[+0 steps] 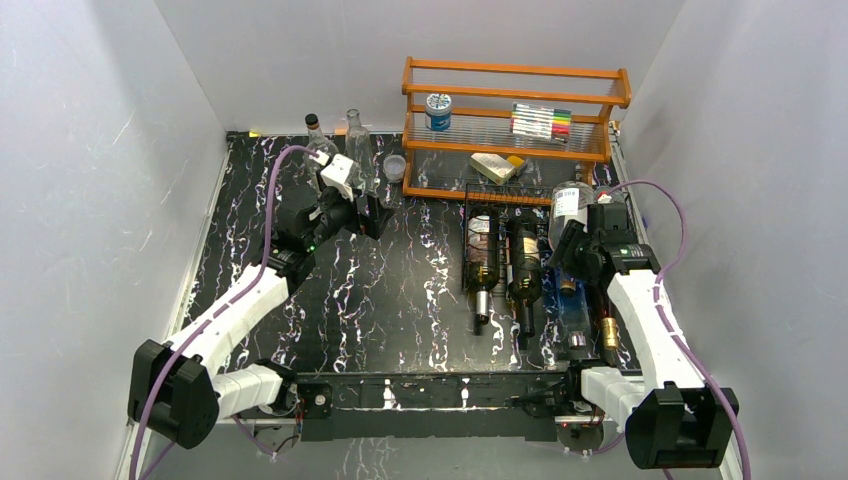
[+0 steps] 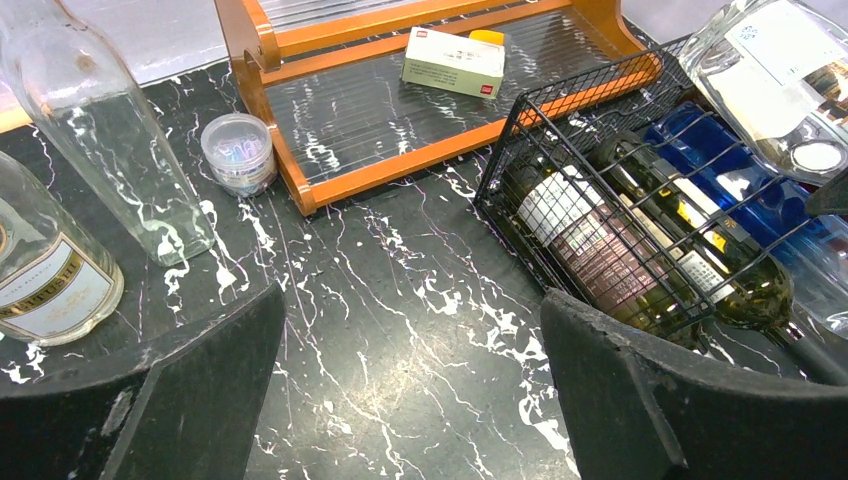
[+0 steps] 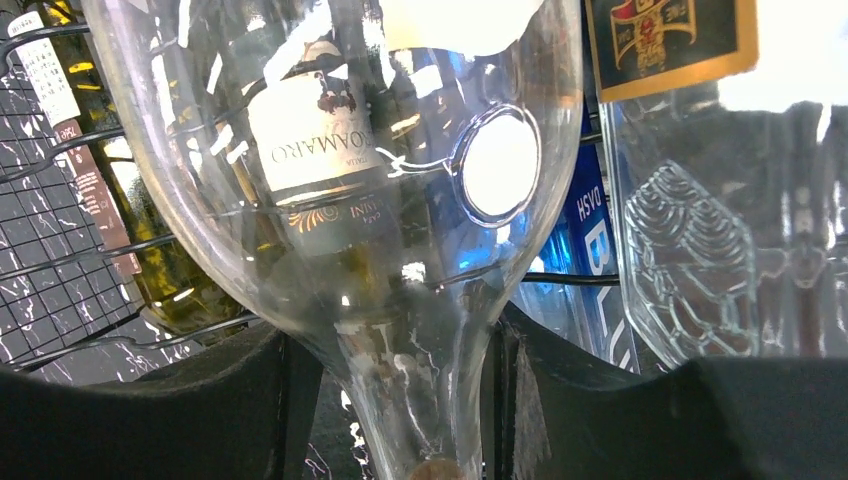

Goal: Take the wine bottle off the wine rack

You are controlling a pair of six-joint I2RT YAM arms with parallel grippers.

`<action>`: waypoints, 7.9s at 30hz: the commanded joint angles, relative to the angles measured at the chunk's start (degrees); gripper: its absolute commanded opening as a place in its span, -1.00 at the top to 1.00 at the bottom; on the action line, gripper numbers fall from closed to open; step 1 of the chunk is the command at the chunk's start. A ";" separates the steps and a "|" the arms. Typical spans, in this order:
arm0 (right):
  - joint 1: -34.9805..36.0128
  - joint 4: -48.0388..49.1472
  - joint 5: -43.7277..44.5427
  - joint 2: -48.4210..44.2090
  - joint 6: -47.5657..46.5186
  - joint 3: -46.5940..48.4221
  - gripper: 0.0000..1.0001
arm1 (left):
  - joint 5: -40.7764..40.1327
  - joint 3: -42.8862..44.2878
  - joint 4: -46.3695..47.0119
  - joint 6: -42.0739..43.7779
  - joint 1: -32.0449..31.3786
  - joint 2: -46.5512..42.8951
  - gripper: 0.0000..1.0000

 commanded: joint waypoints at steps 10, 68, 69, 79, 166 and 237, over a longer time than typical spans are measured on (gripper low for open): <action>0.28 15.10 -8.16 6.84 -0.80 2.02 0.27 | 0.24 -0.23 0.60 0.88 -0.27 0.53 -0.97; 0.26 6.08 -32.49 -7.07 1.13 17.58 1.00 | 1.56 -0.63 0.76 1.56 -1.69 3.59 -0.97; 0.31 6.05 -33.35 -6.51 1.04 17.68 1.00 | 2.05 -0.88 1.09 1.84 -1.92 3.61 -0.97; 1.11 5.54 -35.00 -2.36 -1.20 23.04 1.00 | 12.97 -5.93 7.26 8.44 -9.98 0.53 -0.96; 31.35 -0.37 -7.76 3.94 -5.02 33.96 -0.96 | -34.44 -13.45 9.14 5.40 -26.86 -17.78 1.00; 31.34 11.49 -8.69 16.89 -2.21 21.70 -0.94 | -18.15 7.12 5.09 -10.81 27.96 8.99 -0.97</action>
